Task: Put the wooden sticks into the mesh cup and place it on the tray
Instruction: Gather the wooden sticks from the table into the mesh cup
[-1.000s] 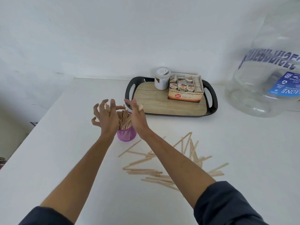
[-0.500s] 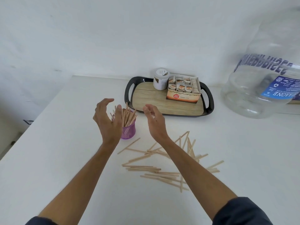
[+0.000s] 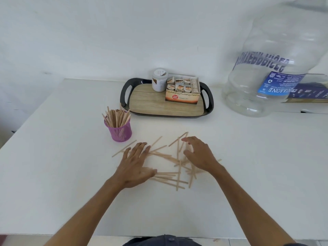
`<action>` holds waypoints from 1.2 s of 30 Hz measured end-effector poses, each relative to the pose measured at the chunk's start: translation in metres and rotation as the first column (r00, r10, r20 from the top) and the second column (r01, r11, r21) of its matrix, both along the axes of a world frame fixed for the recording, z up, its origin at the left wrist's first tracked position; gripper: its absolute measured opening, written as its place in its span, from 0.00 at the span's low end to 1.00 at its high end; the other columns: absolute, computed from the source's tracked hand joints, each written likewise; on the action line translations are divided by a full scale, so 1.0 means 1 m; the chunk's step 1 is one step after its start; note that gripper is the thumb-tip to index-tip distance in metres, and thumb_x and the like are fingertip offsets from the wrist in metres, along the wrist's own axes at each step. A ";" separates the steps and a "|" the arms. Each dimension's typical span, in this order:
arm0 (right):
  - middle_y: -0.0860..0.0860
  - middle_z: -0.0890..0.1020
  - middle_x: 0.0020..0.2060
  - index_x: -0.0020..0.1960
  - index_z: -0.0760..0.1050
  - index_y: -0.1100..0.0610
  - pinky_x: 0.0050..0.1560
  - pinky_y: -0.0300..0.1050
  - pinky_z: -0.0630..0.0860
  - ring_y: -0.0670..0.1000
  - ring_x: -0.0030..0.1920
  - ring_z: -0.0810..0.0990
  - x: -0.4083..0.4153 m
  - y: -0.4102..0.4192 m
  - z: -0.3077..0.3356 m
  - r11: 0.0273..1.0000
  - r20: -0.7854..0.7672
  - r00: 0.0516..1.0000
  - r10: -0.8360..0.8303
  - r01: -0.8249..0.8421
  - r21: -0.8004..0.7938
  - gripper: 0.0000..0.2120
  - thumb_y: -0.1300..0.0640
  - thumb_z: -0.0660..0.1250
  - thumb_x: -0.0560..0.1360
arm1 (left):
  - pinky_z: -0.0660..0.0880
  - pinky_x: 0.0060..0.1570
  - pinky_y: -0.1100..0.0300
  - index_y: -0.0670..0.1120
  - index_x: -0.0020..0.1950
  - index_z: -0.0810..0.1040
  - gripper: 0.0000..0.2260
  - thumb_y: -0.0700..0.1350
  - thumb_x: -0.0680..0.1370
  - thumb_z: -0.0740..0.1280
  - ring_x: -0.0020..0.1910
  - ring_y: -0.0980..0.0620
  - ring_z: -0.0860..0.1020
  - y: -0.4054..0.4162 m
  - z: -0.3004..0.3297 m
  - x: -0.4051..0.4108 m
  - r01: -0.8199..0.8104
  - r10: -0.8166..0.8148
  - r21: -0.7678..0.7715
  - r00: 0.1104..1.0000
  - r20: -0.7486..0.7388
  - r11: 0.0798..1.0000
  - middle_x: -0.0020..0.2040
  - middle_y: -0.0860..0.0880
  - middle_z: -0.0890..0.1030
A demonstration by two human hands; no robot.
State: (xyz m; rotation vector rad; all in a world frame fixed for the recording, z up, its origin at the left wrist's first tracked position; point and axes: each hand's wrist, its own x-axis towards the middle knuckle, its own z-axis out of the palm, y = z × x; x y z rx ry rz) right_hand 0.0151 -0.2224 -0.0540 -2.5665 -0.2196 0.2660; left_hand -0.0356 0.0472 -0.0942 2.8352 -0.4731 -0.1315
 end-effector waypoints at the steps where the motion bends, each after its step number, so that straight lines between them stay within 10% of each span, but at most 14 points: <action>1: 0.49 0.71 0.70 0.72 0.69 0.50 0.69 0.52 0.65 0.51 0.67 0.71 -0.005 -0.011 0.001 0.995 -0.035 0.998 0.047 -0.050 -0.090 0.25 0.55 0.64 0.74 | 0.41 0.76 0.49 0.49 0.80 0.48 0.44 0.70 0.70 0.53 0.78 0.53 0.41 -0.002 0.000 -0.002 0.009 -0.008 0.017 1.000 -0.023 1.000 0.81 0.50 0.46; 6: 0.47 0.65 0.73 0.75 0.64 0.49 0.68 0.49 0.65 0.50 0.71 0.66 -0.028 -0.059 -0.005 0.946 -0.060 0.990 0.127 -0.139 -0.292 0.35 0.50 0.67 0.69 | 0.42 0.76 0.49 0.49 0.79 0.55 0.42 0.64 0.68 0.58 0.79 0.52 0.42 -0.014 0.001 -0.009 0.047 -0.046 0.043 0.999 -0.027 0.998 0.81 0.48 0.47; 15: 0.46 0.77 0.61 0.61 0.79 0.49 0.59 0.47 0.69 0.50 0.60 0.75 -0.027 -0.074 -0.027 0.975 0.135 0.974 0.179 -0.158 -0.153 0.12 0.53 0.66 0.78 | 0.58 0.72 0.49 0.47 0.68 0.73 0.20 0.50 0.77 0.66 0.76 0.48 0.60 -0.030 0.003 -0.013 0.101 -0.095 -0.027 0.980 0.176 0.994 0.73 0.47 0.68; 20: 0.50 0.68 0.73 0.74 0.66 0.49 0.67 0.50 0.66 0.53 0.72 0.67 -0.009 -0.051 -0.021 0.906 0.156 0.916 0.370 -0.319 -0.278 0.30 0.56 0.66 0.73 | 0.52 0.74 0.51 0.45 0.78 0.58 0.34 0.58 0.76 0.62 0.77 0.50 0.55 -0.044 0.008 -0.005 0.084 -0.086 0.075 0.996 0.025 0.994 0.77 0.48 0.61; 25: 0.49 0.54 0.80 0.79 0.55 0.46 0.72 0.55 0.60 0.52 0.78 0.54 0.003 -0.024 -0.017 0.746 0.031 0.823 0.567 -0.498 -0.443 0.32 0.55 0.60 0.76 | 0.61 0.67 0.55 0.47 0.72 0.69 0.24 0.55 0.78 0.62 0.67 0.50 0.67 -0.055 0.013 0.002 0.148 -0.155 0.085 0.985 0.077 0.985 0.67 0.49 0.70; 36: 0.49 0.75 0.65 0.67 0.74 0.50 0.60 0.47 0.68 0.52 0.63 0.74 0.005 -0.048 -0.015 0.779 0.186 0.808 0.558 -0.434 -0.452 0.16 0.54 0.59 0.80 | 0.68 0.50 0.57 0.46 0.60 0.79 0.10 0.46 0.80 0.64 0.54 0.48 0.76 -0.047 0.013 0.000 0.130 -0.131 0.019 0.970 0.205 0.991 0.55 0.49 0.78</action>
